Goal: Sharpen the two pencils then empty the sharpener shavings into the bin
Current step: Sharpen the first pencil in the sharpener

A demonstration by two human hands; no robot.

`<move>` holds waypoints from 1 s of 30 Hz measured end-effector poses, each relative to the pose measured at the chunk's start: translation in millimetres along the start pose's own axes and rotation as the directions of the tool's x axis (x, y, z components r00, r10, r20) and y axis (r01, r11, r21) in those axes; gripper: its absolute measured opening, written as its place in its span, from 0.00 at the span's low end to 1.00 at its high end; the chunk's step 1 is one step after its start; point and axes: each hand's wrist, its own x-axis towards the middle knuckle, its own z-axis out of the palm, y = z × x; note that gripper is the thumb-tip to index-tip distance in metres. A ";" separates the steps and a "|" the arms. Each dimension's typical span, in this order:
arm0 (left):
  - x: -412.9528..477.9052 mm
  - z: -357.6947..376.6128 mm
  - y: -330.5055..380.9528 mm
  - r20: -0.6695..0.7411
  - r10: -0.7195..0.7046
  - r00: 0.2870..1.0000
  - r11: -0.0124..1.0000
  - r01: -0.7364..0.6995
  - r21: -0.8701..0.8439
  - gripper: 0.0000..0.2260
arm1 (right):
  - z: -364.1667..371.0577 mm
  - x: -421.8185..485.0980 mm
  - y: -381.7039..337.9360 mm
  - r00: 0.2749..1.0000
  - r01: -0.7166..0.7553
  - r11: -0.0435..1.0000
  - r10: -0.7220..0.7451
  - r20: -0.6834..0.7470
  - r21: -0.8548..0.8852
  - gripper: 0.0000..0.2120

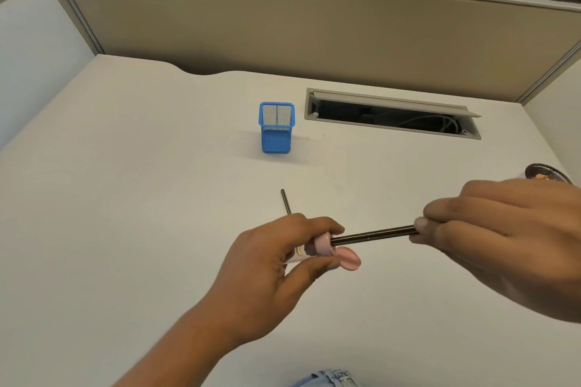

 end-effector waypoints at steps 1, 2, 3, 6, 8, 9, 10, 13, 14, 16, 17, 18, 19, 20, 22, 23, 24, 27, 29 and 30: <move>1.5 -0.8 -0.3 -0.003 0.012 1.000 0.999 -0.012 0.034 0.11 | 1.5 -0.9 -1.2 0.997 -0.067 0.996 0.066 0.027 0.065 0.06; 2.9 -1.3 -0.4 -0.002 0.031 1.000 0.996 -0.031 0.081 0.12 | 3.4 -0.9 -3.3 0.982 -0.186 0.972 0.178 0.066 0.145 0.08; 4.1 -1.5 -0.3 0.002 0.054 0.999 0.989 -0.054 0.135 0.12 | 3.2 2.3 -5.0 0.926 -0.371 0.899 0.337 0.172 0.233 0.12; 4.8 1.4 -0.4 0.042 0.118 0.992 0.965 -0.124 0.232 0.13 | -3.9 7.9 -3.6 0.573 -0.819 0.372 0.571 0.588 0.437 0.14; 3.5 2.4 -1.6 0.074 0.096 0.993 0.968 -0.110 0.226 0.13 | 1.1 2.2 -2.0 0.606 -0.795 0.390 0.535 0.589 0.464 0.12; 3.7 2.2 -2.0 0.090 0.058 0.994 0.975 -0.076 0.207 0.13 | 0.3 2.6 -1.6 0.662 -0.747 0.502 0.504 0.555 0.436 0.12; 3.9 2.1 -2.2 0.108 0.016 0.994 0.984 -0.035 0.175 0.13 | 0.5 4.2 -0.4 0.727 -0.667 0.654 0.467 0.503 0.356 0.12; 5.0 4.9 -2.0 0.161 -0.062 0.985 0.998 0.063 -0.004 0.10 | -2.1 9.6 -2.2 0.961 -0.210 0.974 0.190 0.200 0.080 0.07; 5.7 5.2 -0.6 0.174 -0.073 0.982 0.994 0.086 -0.067 0.09 | -1.4 10.6 -1.7 0.988 -0.099 0.994 0.094 0.122 0.036 0.07; 7.2 5.0 2.7 0.182 -0.081 0.980 0.983 0.108 -0.145 0.09 | -0.3 11.5 -2.7 1.000 0.014 0.999 -0.014 0.015 -0.035 0.07; 7.4 4.7 3.4 0.170 -0.079 0.982 0.984 0.104 -0.147 0.09 | 0.2 10.9 -4.7 1.000 0.023 0.999 -0.022 0.011 -0.047 0.07; 7.3 4.1 3.8 0.147 -0.070 0.987 0.989 0.087 -0.118 0.10 | 0.6 9.8 -7.2 0.999 0.002 1.000 -0.001 0.041 -0.024 0.08; 7.4 3.6 3.9 0.119 -0.050 0.992 0.997 0.057 -0.058 0.11 | 1.1 10.0 -10.9 0.992 -0.086 0.996 0.083 0.099 0.023 0.09; 7.8 3.1 4.4 0.094 -0.019 0.995 1.000 0.017 0.024 0.11 | 1.8 12.0 -14.6 0.957 -0.244 0.965 0.223 0.187 0.098 0.11; 9.8 2.6 5.3 0.074 0.062 0.995 0.977 -0.076 0.197 0.10 | -0.9 22.8 -16.7 0.716 -0.683 0.656 0.516 0.471 0.319 0.13; 10.6 3.0 5.2 0.080 0.098 0.992 0.961 -0.115 0.250 0.10 | 0.8 23.0 -16.6 0.587 -0.809 0.436 0.550 0.594 0.395 0.11; 11.1 3.2 4.9 0.094 0.113 0.989 0.952 -0.135 0.273 0.10 | 4.6 19.4 -15.0 0.533 -0.846 0.318 0.545 0.647 0.429 0.08; 11.9 1.7 3.9 0.134 0.039 0.990 0.965 -0.073 0.254 0.11 | 7.7 13.8 -13.8 0.617 -0.783 0.465 0.498 0.609 0.414 0.05; 10.6 2.3 2.3 0.141 -0.027 0.990 0.981 -0.001 0.194 0.11 | 0.8 16.8 -13.3 0.722 -0.664 0.668 0.458 0.518 0.335 0.07; 10.1 2.9 1.6 0.143 -0.054 0.988 0.990 0.035 0.134 0.11 | -1.2 16.6 -11.1 0.799 -0.556 0.790 0.422 0.429 0.257 0.11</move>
